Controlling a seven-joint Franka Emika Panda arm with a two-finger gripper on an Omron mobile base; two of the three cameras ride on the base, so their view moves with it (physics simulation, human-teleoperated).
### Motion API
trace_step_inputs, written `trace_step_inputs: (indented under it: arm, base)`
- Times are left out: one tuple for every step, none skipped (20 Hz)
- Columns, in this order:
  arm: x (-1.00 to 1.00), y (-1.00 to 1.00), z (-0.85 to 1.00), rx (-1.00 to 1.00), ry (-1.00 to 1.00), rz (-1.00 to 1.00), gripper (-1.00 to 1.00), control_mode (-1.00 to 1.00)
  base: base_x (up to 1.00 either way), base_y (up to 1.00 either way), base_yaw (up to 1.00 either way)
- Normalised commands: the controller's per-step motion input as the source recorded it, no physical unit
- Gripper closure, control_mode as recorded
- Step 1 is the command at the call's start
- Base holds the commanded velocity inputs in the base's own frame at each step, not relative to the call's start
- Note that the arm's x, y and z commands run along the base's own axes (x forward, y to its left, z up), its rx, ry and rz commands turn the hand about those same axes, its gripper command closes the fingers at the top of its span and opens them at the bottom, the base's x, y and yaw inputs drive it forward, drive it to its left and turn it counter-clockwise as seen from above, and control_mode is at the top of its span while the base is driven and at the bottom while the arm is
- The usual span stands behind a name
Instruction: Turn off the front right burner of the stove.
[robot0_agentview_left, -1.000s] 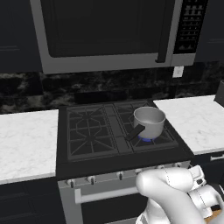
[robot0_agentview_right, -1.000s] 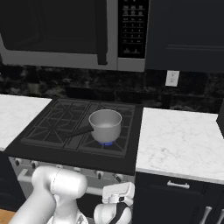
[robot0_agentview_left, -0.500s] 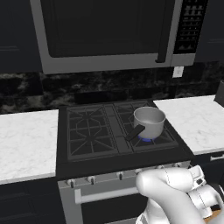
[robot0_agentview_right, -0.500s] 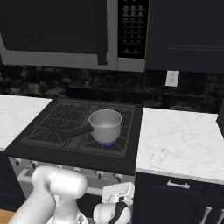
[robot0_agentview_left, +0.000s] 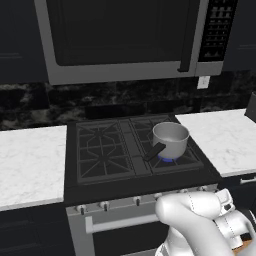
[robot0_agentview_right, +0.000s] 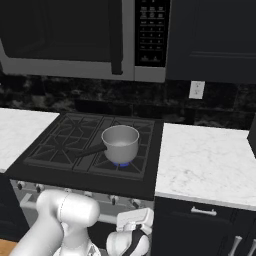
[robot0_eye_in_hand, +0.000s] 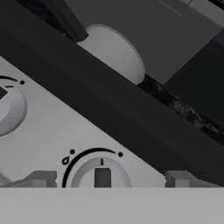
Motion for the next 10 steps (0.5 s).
trace_step_inputs:
  arm:
    - [0.0, 0.0, -0.56, -0.1, 0.0, 0.02, -1.0, -1.0]
    - [0.0, 0.0, -0.55, -0.08, -0.02, 0.01, -1.0, -1.0]
    - [0.0, 0.0, -0.4, -0.03, -0.04, 0.01, -1.0, -1.0]
    - [0.0, 0.0, -0.32, -0.03, -0.04, 0.01, -1.0, -1.0]
    - [0.0, 0.0, -0.23, -0.01, -0.05, 0.0, -1.0, -1.0]
    - [0.0, 0.0, -0.37, -0.07, -0.07, 0.02, -1.0, -1.0]
    - [-0.36, 0.0, -0.89, -0.16, -0.04, 0.06, -1.0, -1.0]
    - [-0.59, 0.0, -0.92, -0.14, -0.03, 0.08, -1.0, -1.0]
    - [-0.44, 0.0, -0.55, -0.07, -0.11, 0.05, -1.0, -1.0]
    - [-0.16, 0.0, -0.24, 0.0, -0.11, 0.03, -1.0, -1.0]
  base:
    - [0.0, 0.0, 0.0]
    - [0.0, 0.0, 0.0]
    - [0.0, 0.0, 0.0]
    - [0.0, 0.0, 0.0]
    - [0.0, 0.0, 0.0]
    - [0.0, 0.0, 0.0]
    - [0.0, 0.0, 0.0]
    - [0.0, 0.0, 0.0]
    - [0.0, 0.0, 0.0]
    - [0.0, 0.0, 0.0]
